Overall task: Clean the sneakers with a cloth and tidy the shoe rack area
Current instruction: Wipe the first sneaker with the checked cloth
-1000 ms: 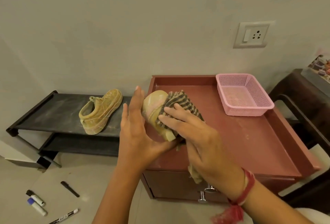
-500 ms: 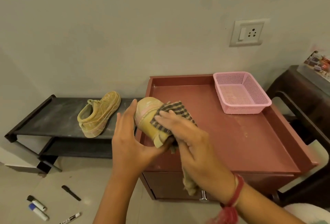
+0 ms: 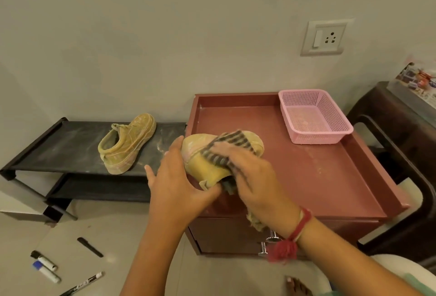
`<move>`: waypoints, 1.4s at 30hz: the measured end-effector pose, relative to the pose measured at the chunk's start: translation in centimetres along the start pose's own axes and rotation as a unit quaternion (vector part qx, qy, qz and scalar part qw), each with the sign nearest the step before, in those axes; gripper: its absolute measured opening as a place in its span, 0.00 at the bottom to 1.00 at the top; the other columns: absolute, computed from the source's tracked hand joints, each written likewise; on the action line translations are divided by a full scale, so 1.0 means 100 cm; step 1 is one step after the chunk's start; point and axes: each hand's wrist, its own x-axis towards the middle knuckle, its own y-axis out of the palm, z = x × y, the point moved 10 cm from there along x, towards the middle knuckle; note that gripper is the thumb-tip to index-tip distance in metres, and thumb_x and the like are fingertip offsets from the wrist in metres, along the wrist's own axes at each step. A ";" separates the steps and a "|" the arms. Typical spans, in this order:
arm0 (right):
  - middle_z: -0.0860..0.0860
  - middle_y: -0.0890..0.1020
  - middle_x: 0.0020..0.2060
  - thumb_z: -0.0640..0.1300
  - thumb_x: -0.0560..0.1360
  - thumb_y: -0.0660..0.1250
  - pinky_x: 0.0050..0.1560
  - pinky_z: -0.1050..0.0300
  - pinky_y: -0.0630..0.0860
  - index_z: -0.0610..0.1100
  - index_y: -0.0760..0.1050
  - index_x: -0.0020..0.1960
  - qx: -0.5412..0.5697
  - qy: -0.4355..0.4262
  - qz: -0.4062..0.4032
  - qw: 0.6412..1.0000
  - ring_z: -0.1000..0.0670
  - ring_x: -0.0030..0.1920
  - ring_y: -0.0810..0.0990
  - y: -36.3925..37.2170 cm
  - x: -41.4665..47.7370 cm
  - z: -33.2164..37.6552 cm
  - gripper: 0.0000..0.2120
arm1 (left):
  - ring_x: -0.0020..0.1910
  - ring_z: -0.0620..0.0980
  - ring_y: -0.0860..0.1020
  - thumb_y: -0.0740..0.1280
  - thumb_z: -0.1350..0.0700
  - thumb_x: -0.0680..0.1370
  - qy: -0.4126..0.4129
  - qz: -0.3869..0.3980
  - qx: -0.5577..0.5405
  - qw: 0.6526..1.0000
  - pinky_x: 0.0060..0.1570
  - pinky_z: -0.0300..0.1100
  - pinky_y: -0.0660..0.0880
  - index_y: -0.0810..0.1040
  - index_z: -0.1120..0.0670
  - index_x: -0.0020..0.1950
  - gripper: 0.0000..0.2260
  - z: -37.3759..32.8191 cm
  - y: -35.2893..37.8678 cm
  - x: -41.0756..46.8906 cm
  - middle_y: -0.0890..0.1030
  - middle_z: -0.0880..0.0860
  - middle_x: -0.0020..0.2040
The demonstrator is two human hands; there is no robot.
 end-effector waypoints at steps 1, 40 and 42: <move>0.47 0.76 0.62 0.35 0.73 0.52 0.68 0.61 0.64 0.41 0.73 0.63 -0.033 -0.029 0.035 0.998 0.52 0.66 0.71 0.012 -0.004 0.006 0.22 | 0.66 0.49 0.70 0.64 0.33 0.59 0.001 -0.001 0.001 1.000 0.72 0.65 0.44 0.60 0.48 0.72 0.44 0.000 0.000 0.000 0.72 0.40 0.61; 0.48 0.76 0.62 0.29 0.74 0.57 0.68 0.63 0.64 0.43 0.73 0.65 -0.018 0.096 -0.018 0.995 0.54 0.64 0.71 0.001 0.008 -0.061 0.22 | 0.74 0.57 0.62 0.59 0.29 0.58 -0.064 0.049 0.130 0.988 0.69 0.67 0.42 0.44 0.45 0.77 0.52 0.023 0.016 0.000 0.70 0.49 0.71; 0.48 0.73 0.65 0.31 0.73 0.55 0.70 0.62 0.60 0.42 0.71 0.66 -0.046 0.019 0.066 0.997 0.53 0.68 0.66 0.029 -0.002 -0.036 0.23 | 0.72 0.56 0.64 0.61 0.32 0.58 -0.076 0.039 0.133 0.987 0.69 0.69 0.43 0.51 0.46 0.75 0.48 0.025 0.014 0.000 0.72 0.51 0.68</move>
